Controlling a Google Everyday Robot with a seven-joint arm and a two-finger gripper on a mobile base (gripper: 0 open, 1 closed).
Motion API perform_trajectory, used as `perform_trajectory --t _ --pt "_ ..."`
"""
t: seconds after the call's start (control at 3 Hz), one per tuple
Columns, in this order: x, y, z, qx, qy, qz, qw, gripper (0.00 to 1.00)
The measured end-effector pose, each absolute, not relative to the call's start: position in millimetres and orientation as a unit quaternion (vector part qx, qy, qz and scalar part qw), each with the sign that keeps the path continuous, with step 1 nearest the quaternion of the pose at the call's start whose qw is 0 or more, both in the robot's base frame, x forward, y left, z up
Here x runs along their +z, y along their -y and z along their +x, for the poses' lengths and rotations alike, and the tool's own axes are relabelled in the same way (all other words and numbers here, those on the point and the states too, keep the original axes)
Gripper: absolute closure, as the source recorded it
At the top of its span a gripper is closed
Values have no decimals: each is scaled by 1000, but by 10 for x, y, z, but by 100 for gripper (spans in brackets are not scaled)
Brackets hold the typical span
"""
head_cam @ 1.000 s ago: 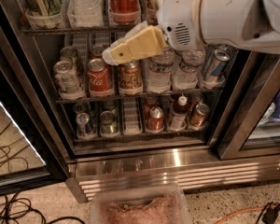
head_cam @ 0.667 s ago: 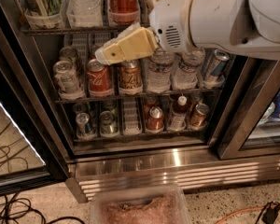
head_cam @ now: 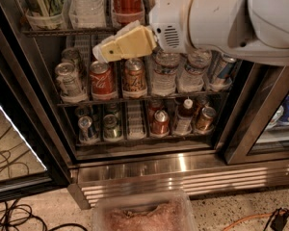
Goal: Pick coke can from top shelf of fridge
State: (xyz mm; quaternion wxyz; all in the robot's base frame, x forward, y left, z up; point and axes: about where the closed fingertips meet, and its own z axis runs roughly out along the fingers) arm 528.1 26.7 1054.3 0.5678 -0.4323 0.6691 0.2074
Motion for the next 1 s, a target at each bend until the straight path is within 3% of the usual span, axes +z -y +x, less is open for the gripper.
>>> perform_trajectory --t 1.0 --pt "10593 -432 5577 187 -670 -320 644 0"
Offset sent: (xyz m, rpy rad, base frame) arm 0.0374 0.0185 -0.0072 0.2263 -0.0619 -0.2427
